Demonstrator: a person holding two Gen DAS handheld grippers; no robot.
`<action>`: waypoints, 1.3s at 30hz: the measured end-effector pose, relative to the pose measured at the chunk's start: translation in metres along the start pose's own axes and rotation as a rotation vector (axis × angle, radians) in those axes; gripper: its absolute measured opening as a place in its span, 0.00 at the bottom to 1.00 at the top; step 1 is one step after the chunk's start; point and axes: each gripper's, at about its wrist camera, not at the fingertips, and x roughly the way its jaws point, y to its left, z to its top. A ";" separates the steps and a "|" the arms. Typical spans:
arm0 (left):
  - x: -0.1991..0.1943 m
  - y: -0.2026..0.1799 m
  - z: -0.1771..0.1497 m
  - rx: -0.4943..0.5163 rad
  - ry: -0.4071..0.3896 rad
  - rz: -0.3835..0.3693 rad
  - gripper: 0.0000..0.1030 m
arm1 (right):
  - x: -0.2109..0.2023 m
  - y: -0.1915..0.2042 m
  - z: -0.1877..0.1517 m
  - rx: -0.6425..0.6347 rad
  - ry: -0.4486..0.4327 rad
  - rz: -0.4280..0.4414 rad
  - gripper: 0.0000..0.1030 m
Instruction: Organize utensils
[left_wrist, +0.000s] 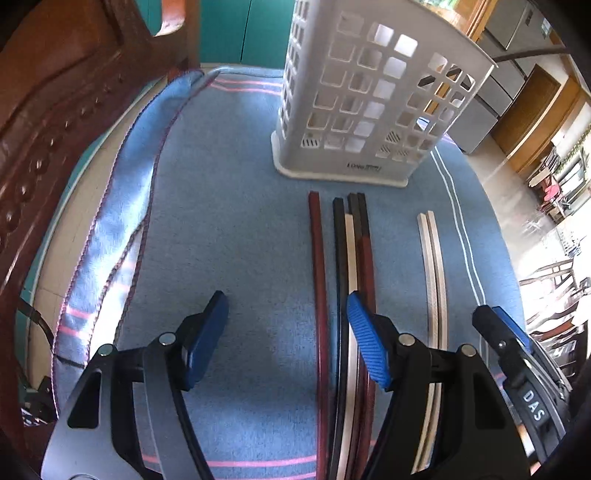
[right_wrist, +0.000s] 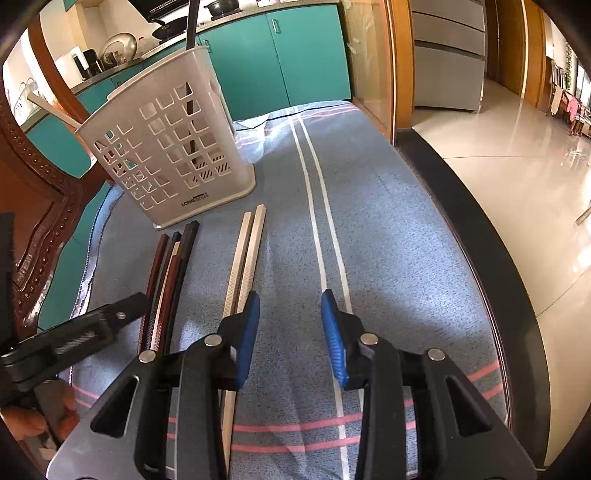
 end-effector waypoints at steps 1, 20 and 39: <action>0.001 0.001 0.000 -0.007 -0.003 -0.005 0.65 | 0.000 0.000 0.000 -0.001 0.000 -0.002 0.34; 0.002 -0.005 0.008 0.068 -0.047 0.147 0.46 | 0.056 0.039 0.039 -0.182 0.121 -0.085 0.33; 0.017 0.006 0.023 0.014 -0.055 0.130 0.50 | 0.057 0.043 0.037 -0.265 0.136 -0.108 0.13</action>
